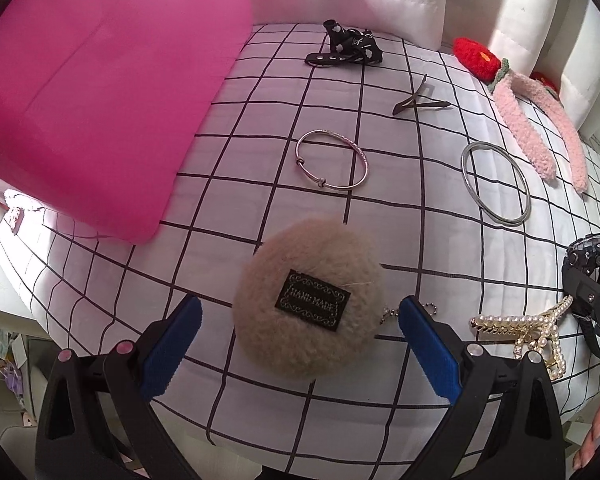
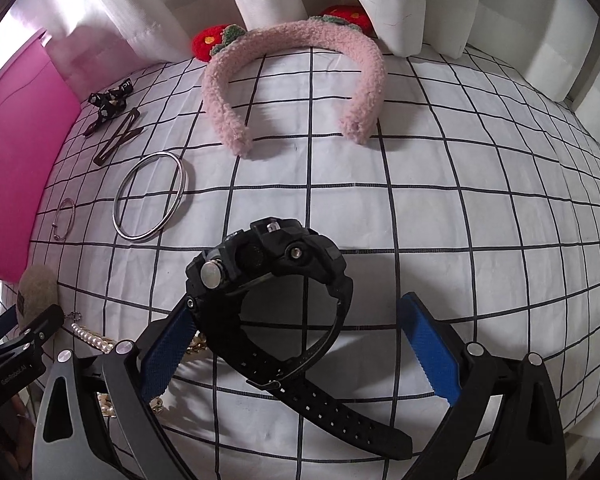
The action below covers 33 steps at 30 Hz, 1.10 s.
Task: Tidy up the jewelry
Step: 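Grasp the beige pompom with the left tool while the right tool grasps the black watch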
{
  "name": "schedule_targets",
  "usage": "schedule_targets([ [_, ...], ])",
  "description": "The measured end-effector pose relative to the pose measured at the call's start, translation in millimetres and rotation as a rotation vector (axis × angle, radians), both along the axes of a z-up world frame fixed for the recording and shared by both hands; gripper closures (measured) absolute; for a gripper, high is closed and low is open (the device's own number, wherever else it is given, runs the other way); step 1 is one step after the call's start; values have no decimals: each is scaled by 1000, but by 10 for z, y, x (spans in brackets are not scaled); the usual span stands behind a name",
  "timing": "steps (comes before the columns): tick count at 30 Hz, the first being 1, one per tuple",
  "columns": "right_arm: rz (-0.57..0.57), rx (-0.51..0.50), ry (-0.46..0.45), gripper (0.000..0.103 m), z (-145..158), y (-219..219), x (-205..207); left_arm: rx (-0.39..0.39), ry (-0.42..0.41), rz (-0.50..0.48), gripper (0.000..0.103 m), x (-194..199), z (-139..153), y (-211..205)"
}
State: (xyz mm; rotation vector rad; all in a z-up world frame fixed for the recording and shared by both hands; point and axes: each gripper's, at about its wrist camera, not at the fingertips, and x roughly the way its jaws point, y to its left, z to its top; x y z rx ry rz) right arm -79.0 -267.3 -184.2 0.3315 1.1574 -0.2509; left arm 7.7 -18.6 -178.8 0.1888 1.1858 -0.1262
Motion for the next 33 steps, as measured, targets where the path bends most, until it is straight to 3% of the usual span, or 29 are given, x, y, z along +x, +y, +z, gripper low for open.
schedule_targets([
  [7, 44, -124, -10, 9, -52, 101, 19, -12, -16, -1, 5, 35, -80, -64],
  [11, 50, -128, -31, 8, -55, 85, -4, -89, -34, 13, 6, 33, -134, -16],
  [15, 48, -129, -32, 8, -53, 84, -11, -89, -53, 8, 6, -9, -129, -41],
  [17, 58, -116, -22, 10, -41, 74, -8, -89, -51, -2, 11, -1, -114, -55],
  [18, 60, -116, -22, 10, -31, 80, -15, -91, -56, -16, 19, -8, -92, -72],
  [19, 67, -116, -27, 14, -32, 105, -1, -89, -61, -29, 30, -18, -71, -93],
  [22, 107, -145, -49, 36, 34, 195, -36, -86, -61, -56, 45, -67, -28, -174],
  [28, 90, -102, -52, 36, 55, 131, -72, -100, -56, -70, 52, -93, 27, -160],
  [33, 65, -88, -85, 36, 212, 75, -118, -144, -98, -107, 52, -175, 272, -145],
])
